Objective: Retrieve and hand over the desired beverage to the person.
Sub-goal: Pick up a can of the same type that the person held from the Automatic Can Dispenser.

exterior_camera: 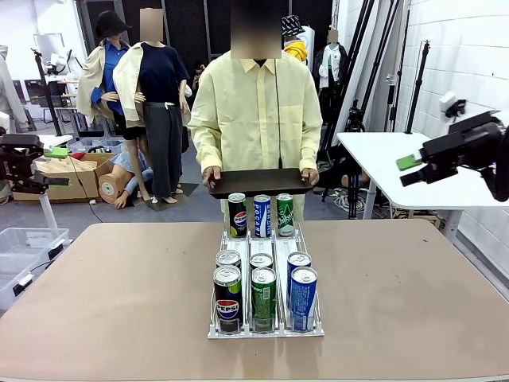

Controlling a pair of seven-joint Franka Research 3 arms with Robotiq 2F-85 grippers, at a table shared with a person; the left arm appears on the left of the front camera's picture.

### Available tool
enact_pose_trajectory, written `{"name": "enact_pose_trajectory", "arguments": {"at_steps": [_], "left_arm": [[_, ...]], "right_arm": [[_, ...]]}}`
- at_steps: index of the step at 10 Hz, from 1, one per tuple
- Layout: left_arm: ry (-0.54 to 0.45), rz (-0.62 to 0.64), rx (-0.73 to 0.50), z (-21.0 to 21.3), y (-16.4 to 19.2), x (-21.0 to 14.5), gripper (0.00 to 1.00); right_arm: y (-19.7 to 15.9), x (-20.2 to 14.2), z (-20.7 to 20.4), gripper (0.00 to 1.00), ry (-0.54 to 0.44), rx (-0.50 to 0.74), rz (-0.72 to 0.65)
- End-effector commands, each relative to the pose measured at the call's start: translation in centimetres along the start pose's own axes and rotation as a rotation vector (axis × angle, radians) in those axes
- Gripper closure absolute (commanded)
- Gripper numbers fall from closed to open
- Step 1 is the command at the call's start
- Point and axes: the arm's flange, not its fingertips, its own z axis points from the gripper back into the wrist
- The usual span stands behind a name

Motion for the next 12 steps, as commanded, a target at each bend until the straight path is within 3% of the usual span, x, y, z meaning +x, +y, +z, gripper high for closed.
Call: {"name": "enact_pose_trajectory", "arguments": {"at_steps": [1, 9, 12], "left_arm": [[-0.006, -0.001, 0.0, 0.1, -0.1, 0.1, 0.0], [-0.006, -0.001, 0.0, 0.1, -0.1, 0.1, 0.0], [-0.006, -0.001, 0.0, 0.1, -0.1, 0.1, 0.0]], "right_arm": [[1.8, -0.3, -2.5, 0.0, 0.083, -0.101, 0.025], [9.6, -0.8, -13.9, 0.0, 0.368, -0.423, 0.18], [11.8, -1.4, -17.8, 0.0, 0.494, -0.503, 0.159]]}}
